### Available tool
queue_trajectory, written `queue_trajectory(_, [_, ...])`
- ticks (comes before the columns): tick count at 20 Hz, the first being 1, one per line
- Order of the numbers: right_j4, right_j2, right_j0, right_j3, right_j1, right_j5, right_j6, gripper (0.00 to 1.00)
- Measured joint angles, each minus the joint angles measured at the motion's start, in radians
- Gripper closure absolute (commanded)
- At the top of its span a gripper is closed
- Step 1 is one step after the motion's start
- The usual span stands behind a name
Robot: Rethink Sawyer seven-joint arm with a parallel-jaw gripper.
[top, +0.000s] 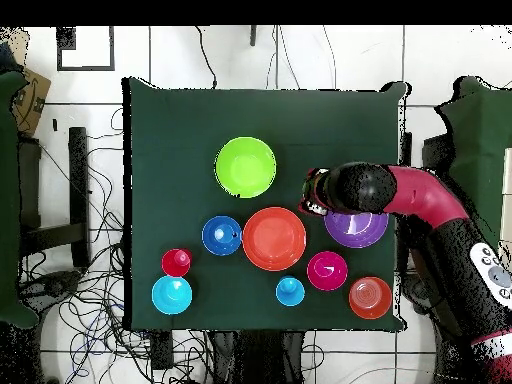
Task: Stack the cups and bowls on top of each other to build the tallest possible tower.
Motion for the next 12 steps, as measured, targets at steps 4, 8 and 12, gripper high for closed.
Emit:
queue_trajectory(4, [0.013,-0.014,-0.009,0.007,0.0,-0.038,0.0,0.0])
queue_trajectory(8, [0.014,-0.024,-0.008,0.009,0.0,-0.044,0.0,0.0])
queue_trajectory(12, [0.013,-0.045,0.009,0.009,-0.003,-0.041,0.0,0.0])
